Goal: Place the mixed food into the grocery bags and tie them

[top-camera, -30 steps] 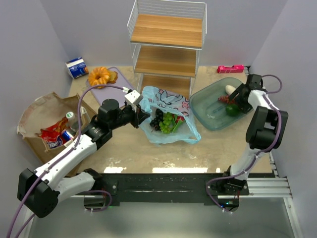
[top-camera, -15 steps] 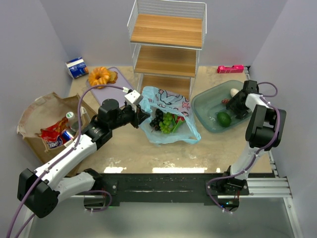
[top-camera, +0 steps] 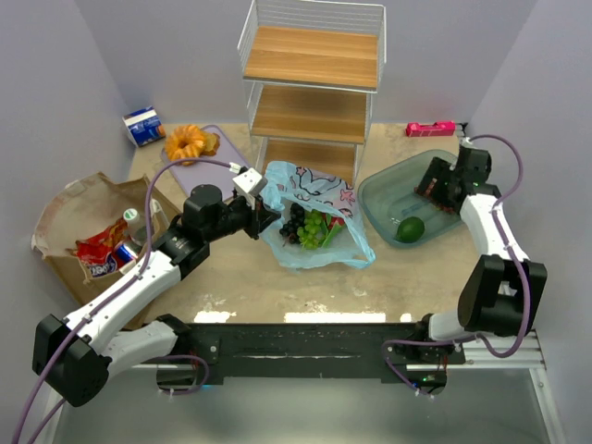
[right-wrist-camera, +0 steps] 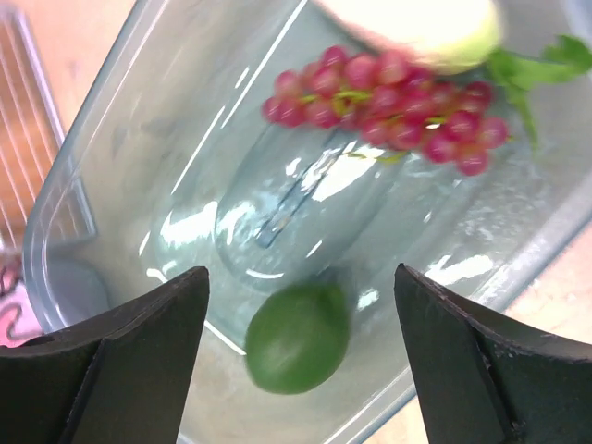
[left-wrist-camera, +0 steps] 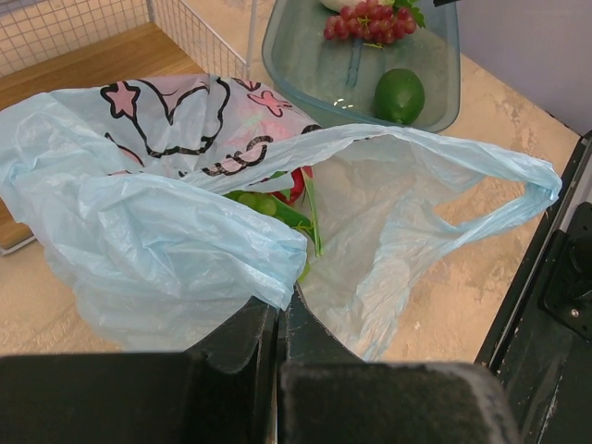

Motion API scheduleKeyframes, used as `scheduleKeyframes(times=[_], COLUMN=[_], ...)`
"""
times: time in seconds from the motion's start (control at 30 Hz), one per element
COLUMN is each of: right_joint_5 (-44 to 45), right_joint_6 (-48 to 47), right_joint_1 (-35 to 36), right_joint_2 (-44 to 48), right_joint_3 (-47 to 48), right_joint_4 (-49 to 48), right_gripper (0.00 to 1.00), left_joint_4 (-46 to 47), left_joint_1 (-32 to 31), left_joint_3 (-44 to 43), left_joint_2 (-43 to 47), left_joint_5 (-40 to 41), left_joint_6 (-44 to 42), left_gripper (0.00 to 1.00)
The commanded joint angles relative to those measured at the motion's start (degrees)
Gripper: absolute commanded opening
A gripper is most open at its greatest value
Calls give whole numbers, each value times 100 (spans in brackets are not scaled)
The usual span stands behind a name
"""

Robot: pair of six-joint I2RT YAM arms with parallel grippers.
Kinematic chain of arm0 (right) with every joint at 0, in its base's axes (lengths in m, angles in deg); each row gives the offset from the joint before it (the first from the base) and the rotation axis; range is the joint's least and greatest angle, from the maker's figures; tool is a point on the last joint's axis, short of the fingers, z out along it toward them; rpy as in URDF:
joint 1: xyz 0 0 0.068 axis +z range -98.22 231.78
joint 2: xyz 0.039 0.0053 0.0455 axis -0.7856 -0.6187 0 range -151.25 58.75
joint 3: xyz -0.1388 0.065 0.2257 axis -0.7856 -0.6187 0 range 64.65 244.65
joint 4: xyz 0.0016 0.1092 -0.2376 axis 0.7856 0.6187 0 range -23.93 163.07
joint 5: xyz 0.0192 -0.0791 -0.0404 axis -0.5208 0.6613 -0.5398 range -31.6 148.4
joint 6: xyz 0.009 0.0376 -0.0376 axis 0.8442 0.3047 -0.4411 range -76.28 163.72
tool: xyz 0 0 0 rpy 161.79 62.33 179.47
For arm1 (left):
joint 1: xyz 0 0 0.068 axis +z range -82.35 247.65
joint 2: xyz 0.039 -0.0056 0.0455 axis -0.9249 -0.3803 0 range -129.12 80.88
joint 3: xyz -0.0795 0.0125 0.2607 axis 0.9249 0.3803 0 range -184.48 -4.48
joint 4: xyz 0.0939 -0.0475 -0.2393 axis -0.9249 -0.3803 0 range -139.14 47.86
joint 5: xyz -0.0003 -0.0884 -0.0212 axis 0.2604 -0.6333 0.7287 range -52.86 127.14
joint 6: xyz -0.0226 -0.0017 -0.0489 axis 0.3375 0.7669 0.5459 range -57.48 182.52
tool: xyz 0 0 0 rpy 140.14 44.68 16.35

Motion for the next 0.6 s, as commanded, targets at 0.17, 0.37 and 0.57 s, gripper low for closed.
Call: scheduleKeyframes(times=[0.17, 0.37, 0.57], right_joint_5=[414, 353, 475], right_joint_6=[467, 837, 626], right_joint_1=[469, 487, 856], right_joint_2=[-56, -170, -267], right_joint_3=[-194, -458, -677], right_joint_4=[801, 528, 475], right_gripper=[99, 98, 97], left_joint_4=[229, 229, 229], left_joint_1=[10, 19, 19], left_joint_3=[-168, -168, -159], left_joint_2=[68, 174, 191], left_joint_5=[-176, -98, -71], left_joint_6=[-14, -32, -49], left_gripper=[0, 0, 0])
